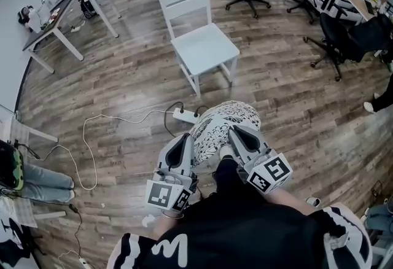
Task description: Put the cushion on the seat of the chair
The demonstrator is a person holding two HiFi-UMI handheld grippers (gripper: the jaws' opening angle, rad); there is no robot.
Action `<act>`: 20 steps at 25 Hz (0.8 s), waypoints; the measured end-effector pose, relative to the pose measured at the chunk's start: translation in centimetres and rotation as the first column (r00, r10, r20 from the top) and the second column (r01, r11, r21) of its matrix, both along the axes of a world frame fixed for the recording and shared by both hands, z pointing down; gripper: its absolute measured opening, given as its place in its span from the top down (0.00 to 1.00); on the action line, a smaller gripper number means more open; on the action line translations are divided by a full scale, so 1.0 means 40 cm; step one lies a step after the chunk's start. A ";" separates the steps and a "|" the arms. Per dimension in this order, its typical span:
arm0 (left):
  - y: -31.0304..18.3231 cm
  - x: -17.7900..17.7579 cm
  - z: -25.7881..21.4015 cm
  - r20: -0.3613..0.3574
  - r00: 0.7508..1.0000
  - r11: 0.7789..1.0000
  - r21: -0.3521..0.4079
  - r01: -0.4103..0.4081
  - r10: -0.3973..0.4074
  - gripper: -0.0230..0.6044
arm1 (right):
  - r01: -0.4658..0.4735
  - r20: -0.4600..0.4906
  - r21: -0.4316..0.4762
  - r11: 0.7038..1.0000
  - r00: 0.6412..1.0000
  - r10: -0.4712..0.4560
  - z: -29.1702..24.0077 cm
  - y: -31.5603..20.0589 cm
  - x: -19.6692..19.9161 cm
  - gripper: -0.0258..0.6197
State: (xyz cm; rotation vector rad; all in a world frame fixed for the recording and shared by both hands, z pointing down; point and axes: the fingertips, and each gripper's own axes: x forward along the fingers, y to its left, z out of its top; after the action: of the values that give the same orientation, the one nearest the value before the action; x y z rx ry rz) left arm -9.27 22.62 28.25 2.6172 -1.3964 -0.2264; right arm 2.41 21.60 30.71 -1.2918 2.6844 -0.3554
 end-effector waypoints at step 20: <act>-0.404 0.154 -0.029 -0.008 1.000 1.000 0.016 0.026 -0.026 0.95 | 0.035 0.003 0.009 0.999 0.999 -0.035 -0.031 -0.418 0.152 0.91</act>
State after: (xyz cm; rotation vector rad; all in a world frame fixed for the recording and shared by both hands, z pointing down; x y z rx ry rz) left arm -3.10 6.45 27.10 2.6098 -1.4331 -0.2515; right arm 8.48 4.86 29.47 -1.2417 2.7056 -0.3493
